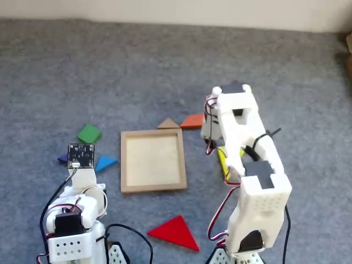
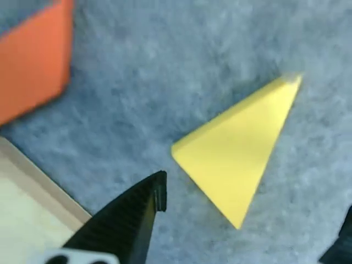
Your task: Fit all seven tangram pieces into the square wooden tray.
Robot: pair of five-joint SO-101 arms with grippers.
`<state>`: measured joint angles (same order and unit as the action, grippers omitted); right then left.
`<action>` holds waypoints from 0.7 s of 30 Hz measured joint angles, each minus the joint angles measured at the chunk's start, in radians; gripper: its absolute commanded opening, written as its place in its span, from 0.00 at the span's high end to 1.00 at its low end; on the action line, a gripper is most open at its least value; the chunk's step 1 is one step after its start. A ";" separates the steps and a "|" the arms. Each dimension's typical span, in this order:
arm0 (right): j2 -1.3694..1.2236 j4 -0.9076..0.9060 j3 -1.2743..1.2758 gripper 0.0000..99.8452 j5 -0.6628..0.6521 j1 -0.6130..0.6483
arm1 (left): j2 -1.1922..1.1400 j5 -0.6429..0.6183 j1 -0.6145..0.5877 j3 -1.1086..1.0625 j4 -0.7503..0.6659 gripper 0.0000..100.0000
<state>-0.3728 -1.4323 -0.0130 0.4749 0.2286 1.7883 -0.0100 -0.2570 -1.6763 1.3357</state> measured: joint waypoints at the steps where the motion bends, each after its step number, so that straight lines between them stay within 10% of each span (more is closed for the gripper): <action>1: 0.000 0.021 0.000 0.54 0.021 0.002 | 0.000 0.000 0.000 0.000 0.000 0.99; 21: -0.163 0.126 -0.025 0.55 0.157 -0.015 | 0.000 0.000 0.000 0.000 0.000 0.99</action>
<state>-0.5355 -1.3065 -0.0376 0.6314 0.2133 1.7883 -0.0100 -0.2570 -1.6763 1.3357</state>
